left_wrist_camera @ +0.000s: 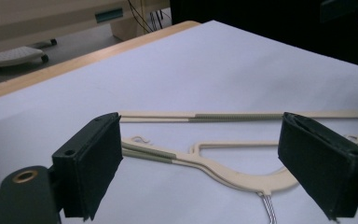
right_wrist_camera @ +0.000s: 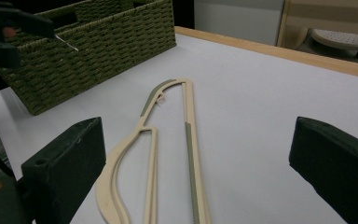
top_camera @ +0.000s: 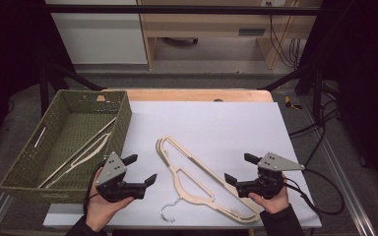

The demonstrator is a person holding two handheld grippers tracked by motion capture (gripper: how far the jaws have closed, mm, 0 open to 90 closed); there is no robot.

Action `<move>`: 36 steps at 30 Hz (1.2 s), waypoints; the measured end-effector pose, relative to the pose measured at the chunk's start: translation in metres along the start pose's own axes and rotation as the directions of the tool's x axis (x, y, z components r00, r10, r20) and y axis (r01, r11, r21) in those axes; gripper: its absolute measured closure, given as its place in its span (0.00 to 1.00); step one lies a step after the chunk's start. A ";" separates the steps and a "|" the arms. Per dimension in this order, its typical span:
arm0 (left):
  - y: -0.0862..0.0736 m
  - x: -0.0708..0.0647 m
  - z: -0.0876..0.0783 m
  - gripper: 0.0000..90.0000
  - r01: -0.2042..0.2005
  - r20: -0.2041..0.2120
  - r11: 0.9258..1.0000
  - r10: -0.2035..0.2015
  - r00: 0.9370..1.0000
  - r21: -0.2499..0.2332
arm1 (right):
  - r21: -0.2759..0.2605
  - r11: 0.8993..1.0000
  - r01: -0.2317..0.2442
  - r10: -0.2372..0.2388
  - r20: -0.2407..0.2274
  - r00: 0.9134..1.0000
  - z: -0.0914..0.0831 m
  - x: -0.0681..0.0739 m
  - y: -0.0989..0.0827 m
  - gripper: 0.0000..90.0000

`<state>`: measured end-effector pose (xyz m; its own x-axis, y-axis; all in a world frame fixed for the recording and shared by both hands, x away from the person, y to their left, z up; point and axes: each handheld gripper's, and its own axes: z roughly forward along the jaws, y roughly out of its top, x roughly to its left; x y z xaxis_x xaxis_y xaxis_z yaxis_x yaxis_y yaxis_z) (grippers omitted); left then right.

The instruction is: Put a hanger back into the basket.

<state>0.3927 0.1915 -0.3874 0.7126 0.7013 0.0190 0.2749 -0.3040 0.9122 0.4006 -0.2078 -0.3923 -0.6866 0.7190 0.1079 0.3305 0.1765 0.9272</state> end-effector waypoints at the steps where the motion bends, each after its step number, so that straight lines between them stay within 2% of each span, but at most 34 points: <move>1: -0.002 -0.003 0.003 0.16 0.002 0.004 1.000 -0.002 1.000 0.004 | 0.001 1.000 0.004 -0.004 -0.003 1.000 0.000 0.000 0.000 0.05; 10: -0.019 -0.016 0.021 0.17 0.007 0.038 0.998 -0.010 0.999 0.066 | 0.011 1.000 0.006 -0.006 -0.013 1.000 0.007 0.006 -0.002 0.05; 18: -0.032 -0.027 0.038 0.26 0.018 0.065 0.989 -0.028 0.997 0.150 | 0.041 0.999 0.024 -0.023 -0.020 1.000 0.013 0.009 -0.005 0.05; 24: -0.038 -0.038 0.049 0.36 0.001 0.094 0.978 -0.021 0.995 0.208 | 0.057 0.998 0.029 -0.028 -0.025 0.999 0.017 0.012 -0.007 0.05; 31: -0.046 -0.049 0.061 0.49 -0.016 0.129 0.963 -0.020 0.992 0.270 | 0.070 0.997 0.037 -0.035 -0.029 0.999 0.019 0.013 -0.008 0.05; 36: -0.052 -0.056 0.068 0.60 -0.017 0.137 0.948 -0.028 0.990 0.317 | 0.074 0.996 0.040 -0.038 -0.030 0.999 0.020 0.014 -0.008 0.05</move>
<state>0.3829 0.1239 -0.4635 0.7863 0.6146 -0.0631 0.4533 -0.5045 0.7348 0.4011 -0.1862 -0.4056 -0.7180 0.6910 0.0837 0.3500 0.2544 0.9016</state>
